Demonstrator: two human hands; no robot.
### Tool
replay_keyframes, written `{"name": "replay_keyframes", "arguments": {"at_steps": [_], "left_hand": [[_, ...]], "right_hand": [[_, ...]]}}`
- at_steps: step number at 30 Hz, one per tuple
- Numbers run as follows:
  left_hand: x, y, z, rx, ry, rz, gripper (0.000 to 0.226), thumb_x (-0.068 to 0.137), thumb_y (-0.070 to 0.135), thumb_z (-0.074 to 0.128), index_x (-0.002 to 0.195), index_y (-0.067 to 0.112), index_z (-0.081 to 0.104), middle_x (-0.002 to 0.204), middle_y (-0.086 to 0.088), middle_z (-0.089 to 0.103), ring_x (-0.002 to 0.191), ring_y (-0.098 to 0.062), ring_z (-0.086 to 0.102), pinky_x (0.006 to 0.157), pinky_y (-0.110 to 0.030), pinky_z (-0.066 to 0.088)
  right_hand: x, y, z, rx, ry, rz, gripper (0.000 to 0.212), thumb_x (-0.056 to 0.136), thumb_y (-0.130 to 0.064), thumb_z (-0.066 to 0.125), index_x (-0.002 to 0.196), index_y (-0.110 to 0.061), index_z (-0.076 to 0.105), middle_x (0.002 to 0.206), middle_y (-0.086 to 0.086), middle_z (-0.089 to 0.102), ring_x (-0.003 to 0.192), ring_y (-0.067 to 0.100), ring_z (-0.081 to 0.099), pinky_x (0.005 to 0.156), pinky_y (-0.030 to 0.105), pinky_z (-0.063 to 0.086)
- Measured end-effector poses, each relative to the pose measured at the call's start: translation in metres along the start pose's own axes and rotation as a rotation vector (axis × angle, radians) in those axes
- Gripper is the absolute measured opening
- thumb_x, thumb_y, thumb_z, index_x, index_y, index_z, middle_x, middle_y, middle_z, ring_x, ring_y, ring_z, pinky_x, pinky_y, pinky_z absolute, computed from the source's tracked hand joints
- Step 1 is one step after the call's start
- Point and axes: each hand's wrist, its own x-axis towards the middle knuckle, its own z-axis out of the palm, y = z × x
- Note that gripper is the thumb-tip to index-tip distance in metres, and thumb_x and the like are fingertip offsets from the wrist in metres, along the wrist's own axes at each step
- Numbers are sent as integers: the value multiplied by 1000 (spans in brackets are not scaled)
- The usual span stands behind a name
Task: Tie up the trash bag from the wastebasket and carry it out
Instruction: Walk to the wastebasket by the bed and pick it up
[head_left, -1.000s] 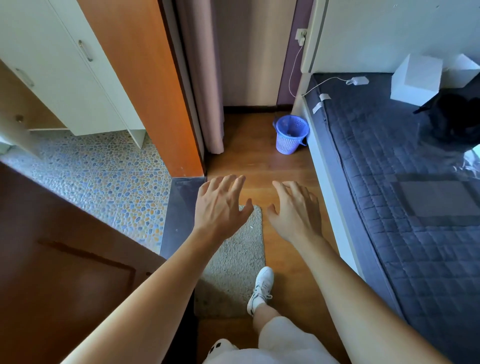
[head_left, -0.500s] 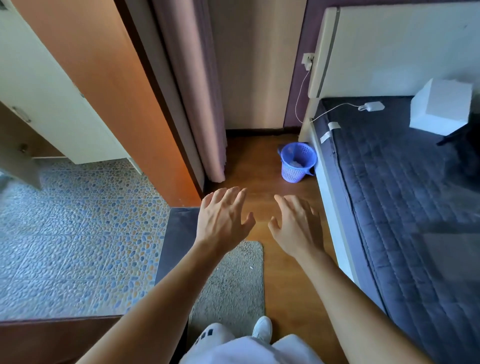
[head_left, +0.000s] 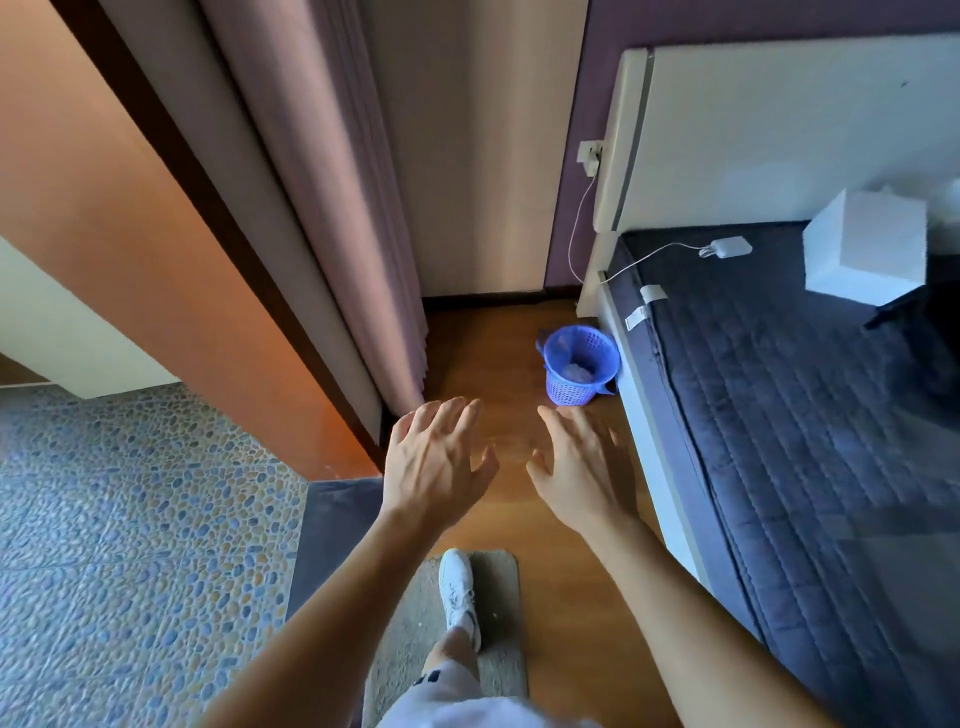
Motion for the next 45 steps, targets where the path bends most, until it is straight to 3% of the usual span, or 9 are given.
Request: {"name": "replay_keyframes", "arguments": {"at_steps": [10,20,29,39,45], "left_hand": [[155,-74,10,-28,-22,80,52,86,50,50,130,24,51,130,2,61,116,-24,57,93,-43,46],[261,-85,46,-71,-56,125,51,82,49,55,127,24,55,125,2,64,107,-26,61,87,-43,49],[383,-59,83,-80,-173,145,55,81,52,46,131,28,52,129,7,60,118,-24,55,92,-45,47],[513,1,128,-134,-118,226,57,78,51,46,123,22,64,118,-2,70,106,-30,65,91,-46,52],[556,20,146,-119,-194,207,59,80,50,34,132,31,55,133,5,62,123,-23,57,105,-42,41]], "right_hand": [[151,-24,24,12,12,126,50,78,-36,55,127,-24,55,120,0,61,106,24,60,85,43,52],[238,-2,45,37,-15,239,52,77,-36,56,127,-23,55,122,2,62,113,21,61,93,46,49],[337,64,43,-6,-26,276,55,73,-36,66,125,-21,60,116,3,68,105,25,66,86,41,54],[431,168,31,-5,2,352,55,74,-36,64,126,-17,59,114,6,68,102,29,65,87,44,54],[454,191,40,3,19,367,58,76,-37,69,129,-17,56,120,7,66,107,28,64,88,44,55]]}}
